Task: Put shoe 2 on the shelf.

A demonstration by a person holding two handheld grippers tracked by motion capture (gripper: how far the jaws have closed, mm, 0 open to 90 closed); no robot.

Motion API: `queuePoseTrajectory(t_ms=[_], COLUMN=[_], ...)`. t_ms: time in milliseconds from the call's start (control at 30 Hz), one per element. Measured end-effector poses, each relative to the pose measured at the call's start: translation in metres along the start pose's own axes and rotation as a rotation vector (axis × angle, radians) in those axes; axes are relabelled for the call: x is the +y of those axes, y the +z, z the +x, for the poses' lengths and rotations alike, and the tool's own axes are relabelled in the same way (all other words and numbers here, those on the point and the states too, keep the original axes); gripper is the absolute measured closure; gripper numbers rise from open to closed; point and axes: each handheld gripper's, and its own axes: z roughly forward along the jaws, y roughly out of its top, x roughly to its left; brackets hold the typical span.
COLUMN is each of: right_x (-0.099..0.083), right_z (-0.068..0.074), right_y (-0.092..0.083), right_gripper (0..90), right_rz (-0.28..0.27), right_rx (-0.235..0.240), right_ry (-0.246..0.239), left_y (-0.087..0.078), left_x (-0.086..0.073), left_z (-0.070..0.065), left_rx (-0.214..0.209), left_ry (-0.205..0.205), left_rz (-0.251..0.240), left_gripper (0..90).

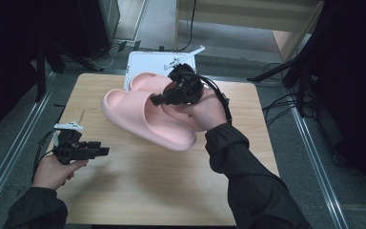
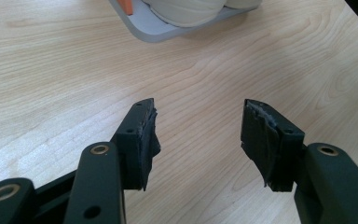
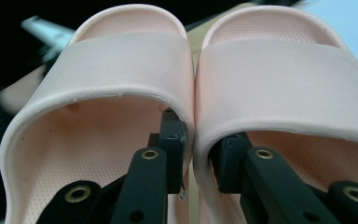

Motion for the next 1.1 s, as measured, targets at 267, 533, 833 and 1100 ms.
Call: queuePoseTrajectory(t_ms=[267, 533, 833, 1100], right_x=[0.012, 0.028, 0.042, 0.049], right_z=[-0.034, -0.056, -0.067, -0.069], right_y=[0.017, 0.033, 0.061, 0.077], right_gripper=[77.3, 77.3, 76.9, 76.8], right_rz=[-0.103, -0.166, -0.125, -0.152], right_rx=[-0.233, -0.397, -0.543, -0.626], right_ry=[0.187, 0.319, 0.420, 0.487], left_y=[0.002, 0.003, 0.016, 0.025], left_x=[0.001, 0.005, 0.016, 0.025], left_z=[-0.001, -0.001, -0.004, -0.007], left_rx=[-0.019, -0.041, -0.088, -0.116], left_ry=[-0.004, 0.008, 0.048, 0.069], left_rz=[-0.001, -0.018, 0.003, 0.015], left_gripper=[45.0, 45.7, 46.2, 46.2])
